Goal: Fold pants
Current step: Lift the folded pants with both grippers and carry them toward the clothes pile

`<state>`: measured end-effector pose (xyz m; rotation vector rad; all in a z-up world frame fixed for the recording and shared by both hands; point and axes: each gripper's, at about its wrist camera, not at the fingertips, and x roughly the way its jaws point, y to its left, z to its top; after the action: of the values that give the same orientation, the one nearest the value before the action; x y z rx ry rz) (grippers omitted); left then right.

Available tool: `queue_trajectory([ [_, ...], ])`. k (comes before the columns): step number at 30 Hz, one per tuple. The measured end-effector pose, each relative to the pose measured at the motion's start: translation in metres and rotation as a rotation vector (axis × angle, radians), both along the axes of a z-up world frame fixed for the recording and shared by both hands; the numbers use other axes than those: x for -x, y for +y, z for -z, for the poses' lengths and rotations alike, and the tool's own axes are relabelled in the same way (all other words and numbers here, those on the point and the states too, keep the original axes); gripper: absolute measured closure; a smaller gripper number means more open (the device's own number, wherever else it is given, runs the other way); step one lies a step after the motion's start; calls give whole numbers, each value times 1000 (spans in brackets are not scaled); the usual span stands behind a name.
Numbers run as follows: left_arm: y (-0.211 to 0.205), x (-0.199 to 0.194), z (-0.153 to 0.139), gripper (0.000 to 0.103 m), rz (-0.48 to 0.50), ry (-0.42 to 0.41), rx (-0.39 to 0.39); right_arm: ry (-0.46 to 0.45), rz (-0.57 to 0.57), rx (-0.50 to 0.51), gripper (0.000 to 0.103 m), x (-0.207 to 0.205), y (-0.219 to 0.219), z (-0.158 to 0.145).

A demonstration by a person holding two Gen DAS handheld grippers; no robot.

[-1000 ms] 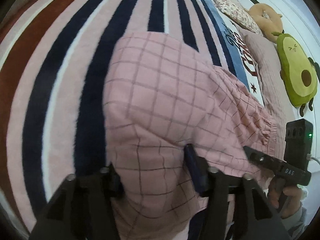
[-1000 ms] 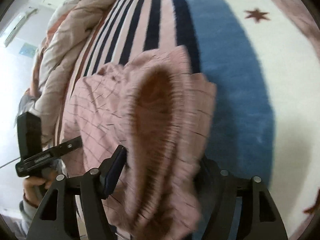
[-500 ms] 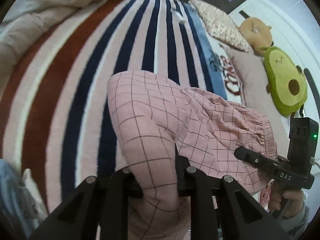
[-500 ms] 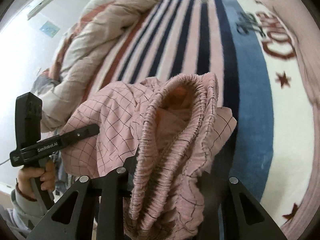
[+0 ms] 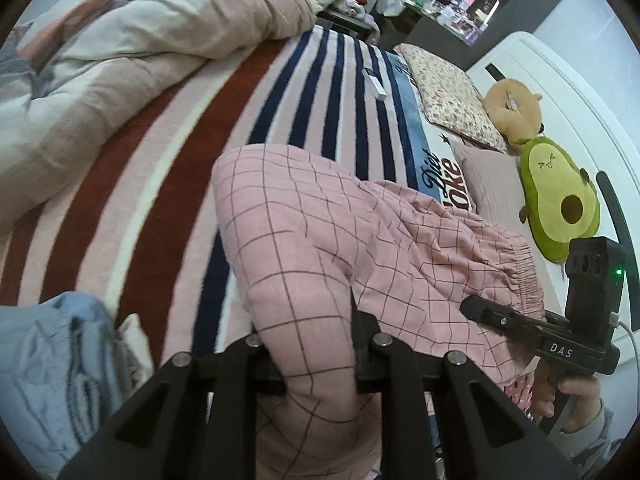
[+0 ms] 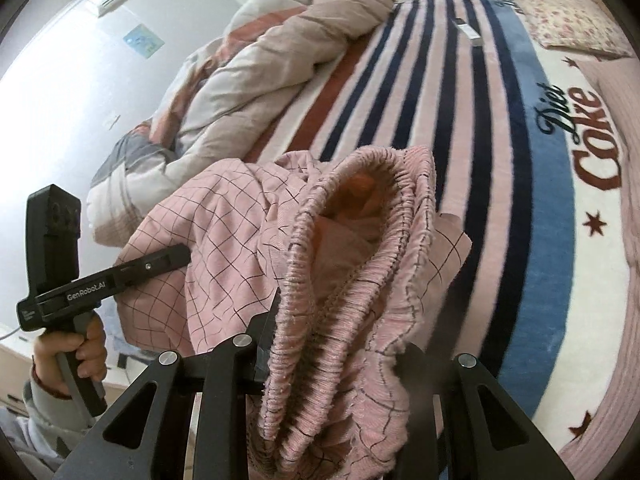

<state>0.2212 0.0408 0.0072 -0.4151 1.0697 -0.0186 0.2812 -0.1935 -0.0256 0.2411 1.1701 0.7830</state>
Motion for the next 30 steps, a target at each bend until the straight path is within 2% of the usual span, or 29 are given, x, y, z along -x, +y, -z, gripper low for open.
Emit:
queue_trajectory([
  [30,173,141,-40,87,-229,-27,-29,-1,-224,-19,81,74,198,-35],
])
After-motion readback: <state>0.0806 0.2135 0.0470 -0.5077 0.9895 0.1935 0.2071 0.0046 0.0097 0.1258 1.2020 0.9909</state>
